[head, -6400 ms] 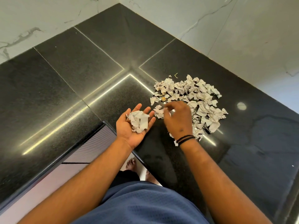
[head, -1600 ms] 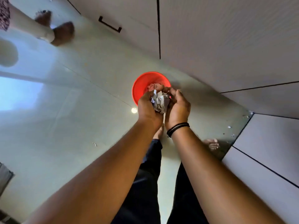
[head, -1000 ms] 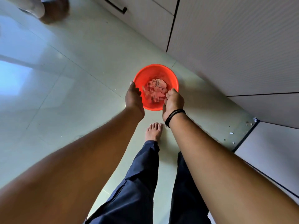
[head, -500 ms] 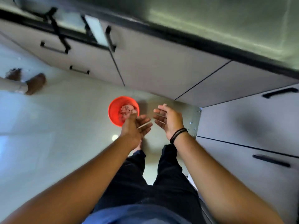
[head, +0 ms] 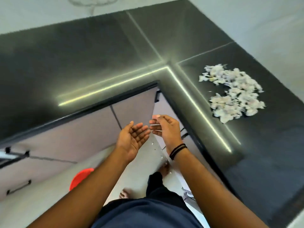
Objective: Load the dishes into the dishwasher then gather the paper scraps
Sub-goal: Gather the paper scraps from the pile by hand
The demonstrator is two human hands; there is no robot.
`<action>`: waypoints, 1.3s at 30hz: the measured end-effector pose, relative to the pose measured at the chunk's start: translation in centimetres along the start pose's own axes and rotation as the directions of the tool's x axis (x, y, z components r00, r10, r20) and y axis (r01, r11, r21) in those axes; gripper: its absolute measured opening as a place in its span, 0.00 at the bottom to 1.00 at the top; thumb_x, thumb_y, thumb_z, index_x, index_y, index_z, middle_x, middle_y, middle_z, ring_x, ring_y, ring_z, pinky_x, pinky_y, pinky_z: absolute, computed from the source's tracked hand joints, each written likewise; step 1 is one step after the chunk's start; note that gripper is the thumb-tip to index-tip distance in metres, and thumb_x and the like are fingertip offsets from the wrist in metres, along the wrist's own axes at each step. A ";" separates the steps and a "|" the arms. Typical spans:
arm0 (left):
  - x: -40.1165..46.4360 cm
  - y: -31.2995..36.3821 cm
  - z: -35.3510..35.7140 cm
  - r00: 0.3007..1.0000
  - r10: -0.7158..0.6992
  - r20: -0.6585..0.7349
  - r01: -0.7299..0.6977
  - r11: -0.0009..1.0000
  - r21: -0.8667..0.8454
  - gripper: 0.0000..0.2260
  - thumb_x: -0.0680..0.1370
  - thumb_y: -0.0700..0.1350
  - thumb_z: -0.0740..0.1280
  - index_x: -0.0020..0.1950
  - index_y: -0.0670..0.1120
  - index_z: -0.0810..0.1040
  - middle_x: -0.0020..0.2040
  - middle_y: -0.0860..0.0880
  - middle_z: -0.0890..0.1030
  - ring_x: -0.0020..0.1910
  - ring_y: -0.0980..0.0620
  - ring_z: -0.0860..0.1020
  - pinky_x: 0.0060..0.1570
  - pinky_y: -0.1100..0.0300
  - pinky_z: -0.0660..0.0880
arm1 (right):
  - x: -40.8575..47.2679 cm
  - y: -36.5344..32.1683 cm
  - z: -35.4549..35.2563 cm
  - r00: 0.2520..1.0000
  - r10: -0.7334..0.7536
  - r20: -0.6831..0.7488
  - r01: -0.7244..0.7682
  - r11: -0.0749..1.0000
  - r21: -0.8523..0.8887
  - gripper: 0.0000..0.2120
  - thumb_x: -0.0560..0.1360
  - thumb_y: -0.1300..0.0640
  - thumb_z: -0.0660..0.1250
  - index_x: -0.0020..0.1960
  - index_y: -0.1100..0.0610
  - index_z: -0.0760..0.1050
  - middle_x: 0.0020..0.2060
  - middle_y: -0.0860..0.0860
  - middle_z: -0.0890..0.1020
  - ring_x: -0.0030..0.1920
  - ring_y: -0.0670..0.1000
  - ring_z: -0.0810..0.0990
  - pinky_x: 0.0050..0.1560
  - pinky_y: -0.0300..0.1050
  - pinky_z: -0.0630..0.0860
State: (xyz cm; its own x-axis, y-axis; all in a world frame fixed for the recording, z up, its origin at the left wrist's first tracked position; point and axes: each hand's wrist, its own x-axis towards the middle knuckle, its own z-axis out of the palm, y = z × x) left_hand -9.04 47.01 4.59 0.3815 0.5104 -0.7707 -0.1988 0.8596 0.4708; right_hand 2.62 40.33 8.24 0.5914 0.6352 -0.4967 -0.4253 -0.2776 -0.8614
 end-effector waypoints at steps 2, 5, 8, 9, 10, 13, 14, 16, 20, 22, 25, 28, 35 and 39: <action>0.8 -0.3 4.0 0.998 0.000 0.055 -0.004 0.997 0.082 0.17 0.85 0.51 0.58 0.57 0.39 0.80 0.52 0.39 0.86 0.46 0.44 0.86 0.49 0.52 0.82 | 0.9 -1.8 -3.1 0.997 -0.048 -0.066 0.049 0.999 0.006 0.10 0.81 0.61 0.64 0.54 0.67 0.80 0.41 0.57 0.83 0.37 0.50 0.81 0.40 0.42 0.78; 2.2 -1.4 10.0 0.993 -0.009 0.115 -0.019 0.969 0.246 0.16 0.86 0.48 0.57 0.59 0.39 0.79 0.53 0.39 0.86 0.47 0.44 0.86 0.48 0.52 0.82 | 2.9 -3.3 -7.5 0.983 -0.088 -0.162 0.089 0.996 0.004 0.08 0.80 0.60 0.64 0.49 0.62 0.82 0.40 0.56 0.84 0.39 0.51 0.81 0.42 0.45 0.78; 4.2 -2.6 15.1 0.988 -0.031 0.154 -0.031 0.922 0.386 0.14 0.85 0.46 0.59 0.57 0.39 0.79 0.51 0.39 0.86 0.47 0.44 0.86 0.50 0.52 0.82 | 5.6 -3.6 -10.9 0.956 -0.113 -0.270 0.109 0.994 -0.027 0.08 0.79 0.59 0.66 0.45 0.58 0.83 0.39 0.59 0.85 0.39 0.54 0.82 0.44 0.50 0.79; 5.1 -2.8 16.8 0.986 -0.038 0.162 -0.036 0.901 0.432 0.13 0.85 0.46 0.59 0.57 0.39 0.79 0.52 0.39 0.86 0.47 0.44 0.86 0.50 0.52 0.82 | 6.7 -3.7 -12.0 0.944 -0.119 -0.309 0.109 0.993 -0.049 0.08 0.78 0.58 0.67 0.44 0.56 0.83 0.40 0.58 0.86 0.41 0.56 0.84 0.47 0.52 0.80; 5.9 -3.0 18.0 0.986 -0.041 0.162 -0.040 0.884 0.466 0.13 0.85 0.46 0.60 0.57 0.39 0.80 0.52 0.39 0.86 0.47 0.44 0.86 0.48 0.53 0.82 | 7.6 -3.7 -12.7 0.933 -0.123 -0.337 0.104 0.992 -0.073 0.08 0.78 0.57 0.67 0.43 0.54 0.83 0.40 0.58 0.86 0.43 0.58 0.85 0.49 0.54 0.81; 8.0 -2.8 21.3 0.990 -0.025 0.141 -0.053 0.853 0.520 0.12 0.85 0.45 0.60 0.57 0.39 0.80 0.51 0.39 0.85 0.43 0.45 0.85 0.43 0.56 0.82 | 9.9 -4.3 -14.3 0.922 -0.134 -0.363 0.086 0.986 -0.145 0.09 0.78 0.54 0.67 0.39 0.49 0.81 0.38 0.54 0.86 0.44 0.57 0.85 0.51 0.58 0.83; 8.6 -2.7 22.1 0.992 -0.017 0.129 -0.055 0.845 0.532 0.12 0.85 0.45 0.61 0.56 0.39 0.80 0.50 0.39 0.85 0.42 0.45 0.85 0.41 0.56 0.82 | 10.6 -4.4 -14.6 0.922 -0.147 -0.359 0.083 0.979 -0.186 0.08 0.77 0.52 0.68 0.39 0.49 0.81 0.37 0.51 0.86 0.43 0.54 0.85 0.51 0.57 0.82; 9.4 -2.3 23.0 0.994 0.013 0.112 -0.074 0.823 0.563 0.11 0.84 0.45 0.61 0.55 0.40 0.80 0.50 0.40 0.85 0.41 0.45 0.86 0.40 0.56 0.82 | 11.1 -4.6 -14.7 0.926 -0.161 -0.341 0.071 0.963 -0.260 0.07 0.76 0.51 0.68 0.42 0.50 0.82 0.37 0.49 0.85 0.42 0.51 0.85 0.51 0.54 0.82; 10.7 -2.0 23.6 0.943 0.244 0.228 -0.332 0.606 0.723 0.07 0.82 0.41 0.64 0.52 0.44 0.82 0.49 0.42 0.86 0.42 0.46 0.86 0.42 0.55 0.83 | 12.0 -4.9 -14.9 0.936 -0.206 -0.284 0.095 0.928 -0.360 0.07 0.78 0.54 0.67 0.48 0.55 0.83 0.40 0.47 0.84 0.43 0.47 0.83 0.48 0.43 0.79; 11.9 -1.4 23.9 0.807 0.406 0.428 -0.555 0.277 0.784 0.07 0.81 0.39 0.66 0.50 0.47 0.83 0.46 0.49 0.86 0.44 0.51 0.85 0.44 0.57 0.82 | 12.5 -5.6 -15.0 0.942 -0.244 -0.230 0.132 0.901 -0.414 0.07 0.78 0.56 0.68 0.52 0.56 0.83 0.42 0.45 0.82 0.43 0.42 0.80 0.45 0.29 0.73; 14.2 0.4 25.2 0.620 0.416 0.665 -0.690 -0.115 0.715 0.08 0.77 0.38 0.68 0.51 0.49 0.85 0.47 0.55 0.85 0.48 0.58 0.82 0.52 0.62 0.77 | 13.8 -7.4 -15.0 0.926 -0.317 -0.206 0.190 0.861 -0.471 0.07 0.78 0.57 0.68 0.54 0.56 0.83 0.43 0.46 0.82 0.42 0.40 0.78 0.45 0.29 0.72; 17.6 2.7 26.7 0.541 0.330 0.774 -0.698 -0.338 0.632 0.09 0.75 0.40 0.71 0.52 0.49 0.84 0.49 0.53 0.84 0.51 0.53 0.80 0.57 0.55 0.76 | 15.7 -9.8 -14.8 0.899 -0.385 -0.208 0.229 0.819 -0.526 0.07 0.77 0.60 0.68 0.53 0.58 0.83 0.46 0.50 0.85 0.44 0.45 0.80 0.51 0.38 0.76; 23.0 5.9 28.2 0.402 0.190 0.896 -0.693 -0.576 0.433 0.15 0.72 0.60 0.72 0.54 0.53 0.83 0.51 0.52 0.76 0.51 0.48 0.72 0.49 0.50 0.72 | 21.4 -14.0 -14.4 0.858 -0.498 -0.125 0.140 0.462 -0.876 0.15 0.76 0.53 0.69 0.61 0.57 0.79 0.61 0.55 0.78 0.65 0.56 0.71 0.66 0.47 0.69; 24.3 6.0 28.8 0.342 0.143 0.929 -0.687 -0.636 0.351 0.22 0.73 0.70 0.64 0.54 0.54 0.79 0.47 0.52 0.73 0.46 0.49 0.71 0.43 0.50 0.71 | 26.4 -16.4 -14.9 0.880 -0.470 -0.068 -0.034 0.079 -0.996 0.27 0.77 0.44 0.64 0.72 0.55 0.69 0.76 0.59 0.63 0.78 0.65 0.54 0.76 0.61 0.57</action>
State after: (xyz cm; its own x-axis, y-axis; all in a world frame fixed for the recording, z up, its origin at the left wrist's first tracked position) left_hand 25.03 63.86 1.03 0.9406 0.2728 0.2019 0.1811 -0.9065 0.3813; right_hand 35.42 50.92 7.65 0.7669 0.6406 -0.0391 0.6285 -0.7619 -0.1567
